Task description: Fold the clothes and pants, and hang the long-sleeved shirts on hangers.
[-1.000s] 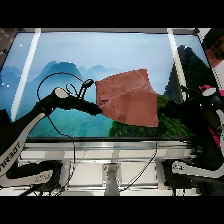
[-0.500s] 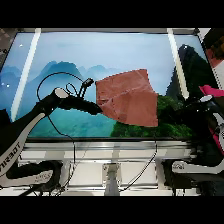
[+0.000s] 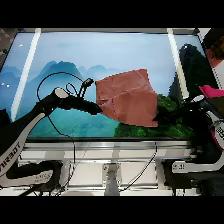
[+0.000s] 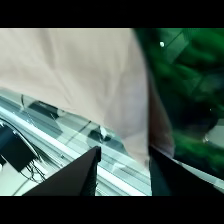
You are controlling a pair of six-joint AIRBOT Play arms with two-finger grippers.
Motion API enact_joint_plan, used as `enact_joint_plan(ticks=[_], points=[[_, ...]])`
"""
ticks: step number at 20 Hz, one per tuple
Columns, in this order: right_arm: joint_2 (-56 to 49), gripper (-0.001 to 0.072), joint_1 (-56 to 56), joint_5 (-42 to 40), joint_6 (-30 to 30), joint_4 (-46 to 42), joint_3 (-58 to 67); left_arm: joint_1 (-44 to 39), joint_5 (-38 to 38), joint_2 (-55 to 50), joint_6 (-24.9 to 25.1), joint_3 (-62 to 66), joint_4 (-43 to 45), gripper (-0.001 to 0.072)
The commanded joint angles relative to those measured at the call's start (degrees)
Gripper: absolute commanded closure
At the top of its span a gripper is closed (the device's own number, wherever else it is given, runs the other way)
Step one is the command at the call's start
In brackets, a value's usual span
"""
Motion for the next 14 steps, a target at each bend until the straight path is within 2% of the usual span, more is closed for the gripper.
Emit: enact_joint_plan(ticks=[1, 3, 4, 6, 9, 11, 14], points=[[-0.4, 0.0377, 2.8, 0.7, -0.3, 0.0, -0.2, 0.1, 0.0, 0.0, 0.0, 0.1, 0.0, 0.0701], [-0.4, 0.0382, 3.0, 0.9, -0.3, 0.2, -1.9, 0.1, 0.2, 0.0, 0.0, 0.1, 0.0, 0.0701], [-0.3, 0.0434, 3.0, 1.2, -0.3, 0.5, -3.5, 0.1, 0.2, 0.0, 0.0, 0.1, 0.0, 0.0701], [1.2, 0.0704, 3.0, 1.3, -0.4, 3.5, -6.9, 0.1, 0.2, 0.0, -1.0, 0.1, 0.0, 0.0701], [6.2, 0.0706, 2.5, 3.7, -1.2, 9.1, -7.2, 0.1, 0.6, 0.1, -2.3, 0.2, 0.0, 0.0702], [10.8, 0.0706, 1.4, 4.0, 0.4, 13.7, -4.3, 0.1, 0.9, 0.3, -5.3, 1.6, -0.2, 0.0702], [14.9, 0.0707, 1.0, -1.6, 3.6, 20.8, 3.3, 0.1, 2.2, 0.5, -5.6, 6.7, -7.3, 0.0703]])
